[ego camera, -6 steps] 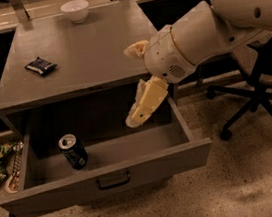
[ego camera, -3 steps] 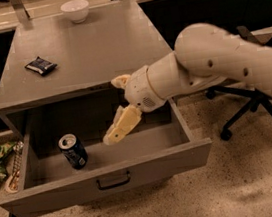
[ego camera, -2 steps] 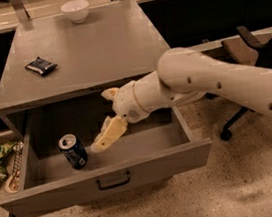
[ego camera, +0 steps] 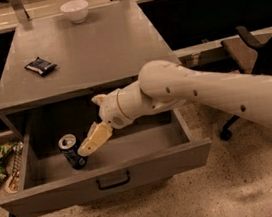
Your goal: Pick pepsi can from top drawer and place on counter
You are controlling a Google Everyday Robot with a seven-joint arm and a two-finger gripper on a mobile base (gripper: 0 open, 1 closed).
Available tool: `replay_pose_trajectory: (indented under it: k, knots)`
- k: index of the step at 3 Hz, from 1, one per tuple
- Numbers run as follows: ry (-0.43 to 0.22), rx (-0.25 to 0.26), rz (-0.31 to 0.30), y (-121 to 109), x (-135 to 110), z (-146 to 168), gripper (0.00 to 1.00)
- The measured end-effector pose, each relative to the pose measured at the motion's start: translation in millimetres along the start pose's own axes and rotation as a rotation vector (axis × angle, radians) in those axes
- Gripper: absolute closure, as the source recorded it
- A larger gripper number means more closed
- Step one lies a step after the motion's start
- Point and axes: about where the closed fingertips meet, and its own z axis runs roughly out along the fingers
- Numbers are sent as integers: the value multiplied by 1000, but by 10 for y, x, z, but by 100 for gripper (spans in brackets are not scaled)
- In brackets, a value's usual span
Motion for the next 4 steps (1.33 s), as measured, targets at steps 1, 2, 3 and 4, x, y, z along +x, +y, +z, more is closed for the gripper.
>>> replay_pose_trajectory:
  k: [1,2,3,4]
  knots:
    - [-53,-51,-2,11,23,309,0]
    - [-100,-89,17,69,73,672,0]
    - [-92,-68,33,72,179,943,0]
    - [-69,-42,42,57,252,1121,0]
